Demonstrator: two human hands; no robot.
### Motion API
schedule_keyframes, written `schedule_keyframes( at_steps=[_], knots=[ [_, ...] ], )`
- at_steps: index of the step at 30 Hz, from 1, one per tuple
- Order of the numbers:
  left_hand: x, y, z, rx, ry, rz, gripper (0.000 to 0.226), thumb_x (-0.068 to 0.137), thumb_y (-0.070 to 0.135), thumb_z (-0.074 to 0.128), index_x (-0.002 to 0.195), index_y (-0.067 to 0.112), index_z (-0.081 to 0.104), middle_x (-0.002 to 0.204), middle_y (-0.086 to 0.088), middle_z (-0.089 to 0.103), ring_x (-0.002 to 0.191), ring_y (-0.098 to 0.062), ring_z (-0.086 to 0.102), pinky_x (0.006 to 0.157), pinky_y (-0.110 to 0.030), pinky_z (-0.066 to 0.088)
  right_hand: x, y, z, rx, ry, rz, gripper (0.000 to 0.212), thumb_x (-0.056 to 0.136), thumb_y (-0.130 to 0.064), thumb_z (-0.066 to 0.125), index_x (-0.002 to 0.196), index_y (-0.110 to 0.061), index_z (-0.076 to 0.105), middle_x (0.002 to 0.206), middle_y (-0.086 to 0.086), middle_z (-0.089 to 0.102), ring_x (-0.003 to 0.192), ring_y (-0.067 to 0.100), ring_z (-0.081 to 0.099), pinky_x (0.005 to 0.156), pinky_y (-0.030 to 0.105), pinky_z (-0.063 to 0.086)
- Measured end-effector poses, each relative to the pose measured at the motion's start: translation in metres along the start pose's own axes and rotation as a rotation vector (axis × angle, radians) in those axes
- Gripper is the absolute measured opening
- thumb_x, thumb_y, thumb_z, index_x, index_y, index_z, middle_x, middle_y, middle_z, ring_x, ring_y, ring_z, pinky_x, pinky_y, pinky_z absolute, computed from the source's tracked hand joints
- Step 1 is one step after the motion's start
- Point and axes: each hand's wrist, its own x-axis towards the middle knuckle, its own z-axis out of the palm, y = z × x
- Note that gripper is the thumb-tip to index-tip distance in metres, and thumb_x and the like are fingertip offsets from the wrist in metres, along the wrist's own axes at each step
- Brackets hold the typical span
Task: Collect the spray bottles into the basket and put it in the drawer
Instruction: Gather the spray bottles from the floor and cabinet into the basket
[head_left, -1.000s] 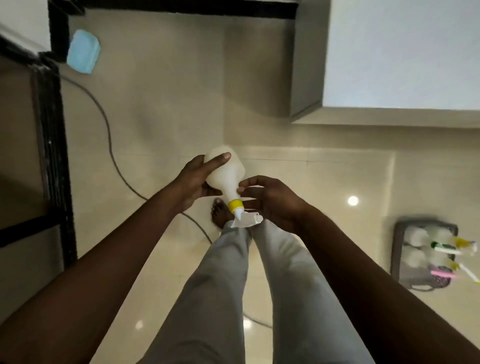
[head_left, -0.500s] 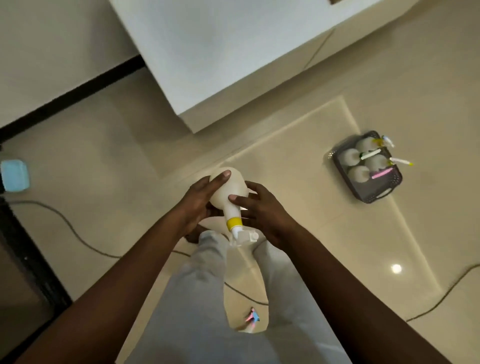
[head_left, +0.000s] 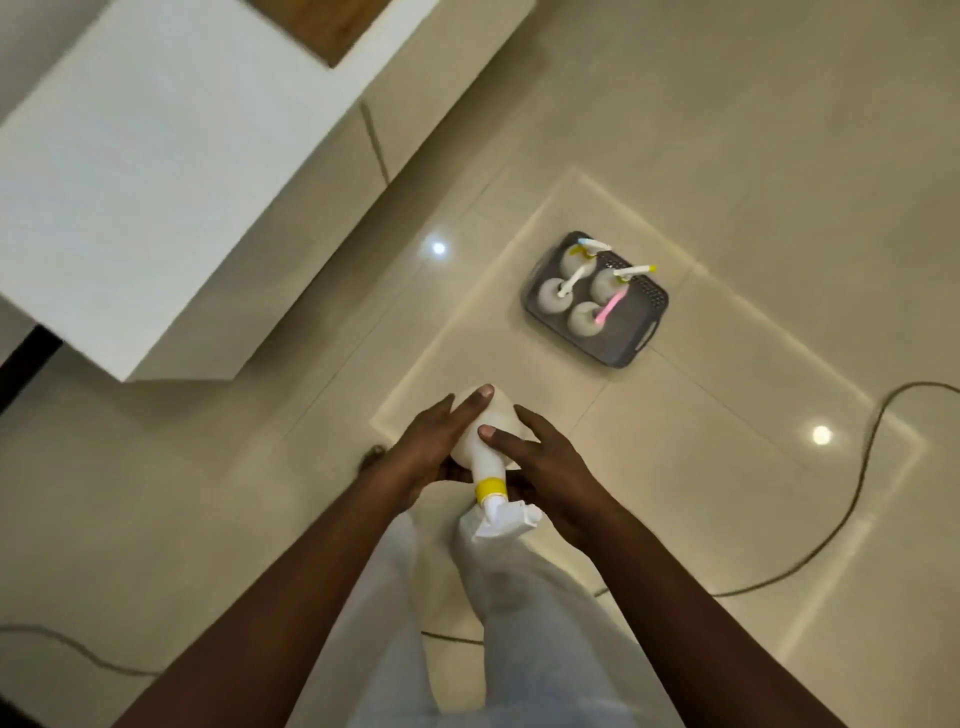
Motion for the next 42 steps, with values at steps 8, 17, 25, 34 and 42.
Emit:
schedule_keyframes(
  at_steps=[8,17,25,34,42],
  knots=[
    [0.061,0.057,0.111,0.058,-0.125,-0.06,0.102,0.089,0.067,0.069,0.169,0.034,0.016,0.167,-0.007,0.039,0.13,-0.033,0.066,0.098,-0.051,0.063,0.031,-0.038,-0.101,0.184,0.206,-0.024,0.078,0.079,-0.048,0.087,0.149,-0.029,0.06,0.135,0.007,0.073,0.093,0.021,0.083,0.074,0.035,0.066],
    [0.158,0.117,0.201,0.204,-0.18,-0.137,0.077,0.103,0.057,0.057,0.166,0.021,0.029,0.128,-0.003,0.061,0.094,-0.018,0.075,0.076,-0.027,0.065,0.104,-0.085,-0.2,0.31,0.336,0.037,0.103,0.064,-0.057,0.092,0.153,-0.024,0.054,0.142,0.009,0.069,0.112,0.028,0.078,0.092,0.046,0.065],
    [0.259,0.111,0.275,0.088,-0.117,-0.111,0.039,0.112,0.032,0.047,0.147,0.017,0.056,0.138,-0.012,0.069,0.122,-0.033,0.07,0.103,-0.045,0.06,0.213,-0.099,-0.292,0.474,0.353,0.104,0.047,0.093,-0.021,0.082,0.136,-0.006,0.069,0.13,0.02,0.076,0.117,0.041,0.075,0.101,0.054,0.06],
    [0.434,0.052,0.342,-0.182,0.166,-0.184,0.045,0.11,0.024,0.05,0.145,-0.004,0.055,0.145,-0.035,0.057,0.104,-0.031,0.069,0.089,-0.035,0.06,0.359,-0.079,-0.381,0.549,0.292,0.302,0.042,0.101,-0.02,0.069,0.135,0.004,0.066,0.142,0.02,0.065,0.118,0.033,0.067,0.112,0.046,0.052],
    [0.528,0.042,0.366,-0.43,0.243,-0.184,0.039,0.109,0.019,0.049,0.144,0.003,0.054,0.151,-0.027,0.056,0.142,-0.042,0.054,0.123,-0.05,0.041,0.449,-0.087,-0.404,0.634,0.323,0.318,0.039,0.098,-0.006,0.074,0.135,0.005,0.068,0.14,0.02,0.067,0.131,0.033,0.067,0.114,0.044,0.053]
  ],
)
